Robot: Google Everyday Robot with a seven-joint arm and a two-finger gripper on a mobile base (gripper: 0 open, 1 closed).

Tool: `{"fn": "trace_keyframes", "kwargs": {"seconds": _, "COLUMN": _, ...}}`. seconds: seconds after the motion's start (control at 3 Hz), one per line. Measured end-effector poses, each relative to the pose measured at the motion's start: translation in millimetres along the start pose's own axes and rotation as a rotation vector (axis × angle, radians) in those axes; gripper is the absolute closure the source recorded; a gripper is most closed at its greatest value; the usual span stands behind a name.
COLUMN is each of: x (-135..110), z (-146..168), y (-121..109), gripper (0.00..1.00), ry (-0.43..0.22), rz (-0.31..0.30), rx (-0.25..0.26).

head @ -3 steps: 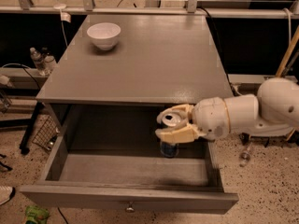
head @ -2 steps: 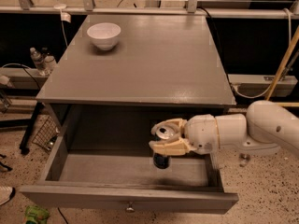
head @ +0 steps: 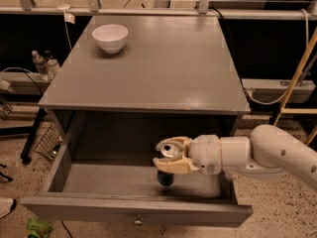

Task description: Place redbull can into top drawer

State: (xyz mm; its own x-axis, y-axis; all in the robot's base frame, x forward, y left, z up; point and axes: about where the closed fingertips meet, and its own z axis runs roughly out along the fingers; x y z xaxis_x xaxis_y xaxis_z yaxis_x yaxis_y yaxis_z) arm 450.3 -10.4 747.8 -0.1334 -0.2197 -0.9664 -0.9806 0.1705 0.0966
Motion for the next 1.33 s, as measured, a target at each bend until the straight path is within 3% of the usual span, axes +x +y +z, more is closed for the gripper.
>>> {"fn": "trace_keyframes", "kwargs": {"seconds": 0.67, "x": 12.8, "z": 26.8, "y": -20.1, "gripper": 1.0, "ry": -0.053, "rz": -0.053, "rx": -0.008}}
{"fn": "trace_keyframes", "kwargs": {"seconds": 1.33, "x": 29.2, "z": 48.4, "y": -27.9, "gripper": 1.0, "ry": -0.039, "rz": -0.073, "rx": -0.003}}
